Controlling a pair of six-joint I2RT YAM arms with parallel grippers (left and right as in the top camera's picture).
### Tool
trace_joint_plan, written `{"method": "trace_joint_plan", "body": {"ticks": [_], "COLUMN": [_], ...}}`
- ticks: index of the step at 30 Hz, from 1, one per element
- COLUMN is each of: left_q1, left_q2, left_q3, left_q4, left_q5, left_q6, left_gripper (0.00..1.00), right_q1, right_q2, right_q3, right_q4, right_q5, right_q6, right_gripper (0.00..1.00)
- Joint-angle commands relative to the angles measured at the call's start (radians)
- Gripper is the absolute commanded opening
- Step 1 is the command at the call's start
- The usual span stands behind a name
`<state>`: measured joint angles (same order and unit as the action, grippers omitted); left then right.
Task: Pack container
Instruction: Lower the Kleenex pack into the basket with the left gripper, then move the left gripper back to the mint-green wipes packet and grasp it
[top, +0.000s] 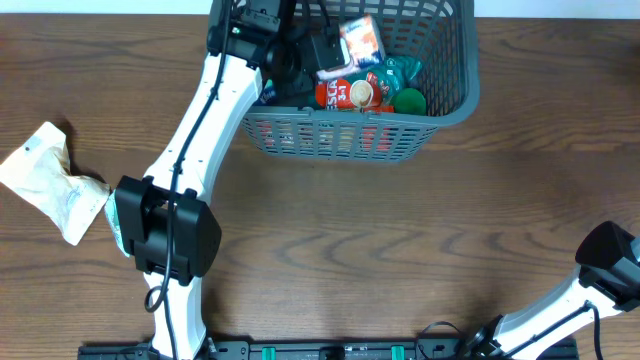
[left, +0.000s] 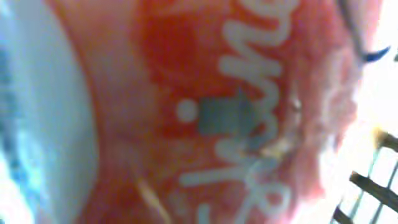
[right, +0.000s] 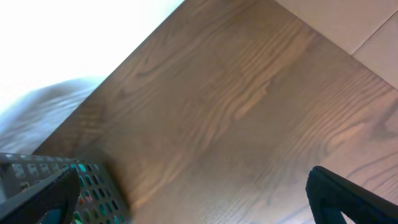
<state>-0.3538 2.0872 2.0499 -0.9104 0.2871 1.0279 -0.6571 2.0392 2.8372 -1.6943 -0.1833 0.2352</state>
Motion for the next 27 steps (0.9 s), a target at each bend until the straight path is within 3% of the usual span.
{"method": "trace_joint_plan", "body": {"ticks": [1,2,5,11,18,19,27], "left_q1": [-0.005,-0.005,-0.006,-0.006,-0.006,-0.006,-0.006], "left_q2": [-0.009,-0.009,-0.009,-0.009,-0.009,-0.009,-0.014], "left_q3": [0.014,0.014,0.014,0.014,0.014,0.014,0.014], "left_q4": [-0.04,-0.06,-0.117,-0.159,-0.159,-0.159,-0.117], "left_q5": [0.023,0.023,0.023,0.023,0.023,0.023,-0.042], "left_q6": [0.007,0.007,0.007,0.007,0.007,0.007,0.007], "left_gripper": [0.4,0.45,0.44,0.53,0.88,0.99,0.98], "right_q1": [-0.002,-0.003,-0.003,-0.002,-0.002,-0.002,-0.002], "right_q2": [0.008,0.008,0.008,0.008,0.008,0.008,0.008], "right_q3": [-0.005,-0.005,-0.005,-0.005,-0.005,-0.005,-0.005], "right_q4": [-0.001,-0.001,-0.001,-0.003,-0.003,-0.003,-0.003], "right_q5": [-0.001,-0.001,-0.001,-0.001,-0.001,-0.001,-0.001], "right_q6": [0.011,0.011,0.011,0.011,0.011,0.011,0.01], "right_gripper": [0.99,0.99,0.99,0.99,0.99,0.99,0.99]}}
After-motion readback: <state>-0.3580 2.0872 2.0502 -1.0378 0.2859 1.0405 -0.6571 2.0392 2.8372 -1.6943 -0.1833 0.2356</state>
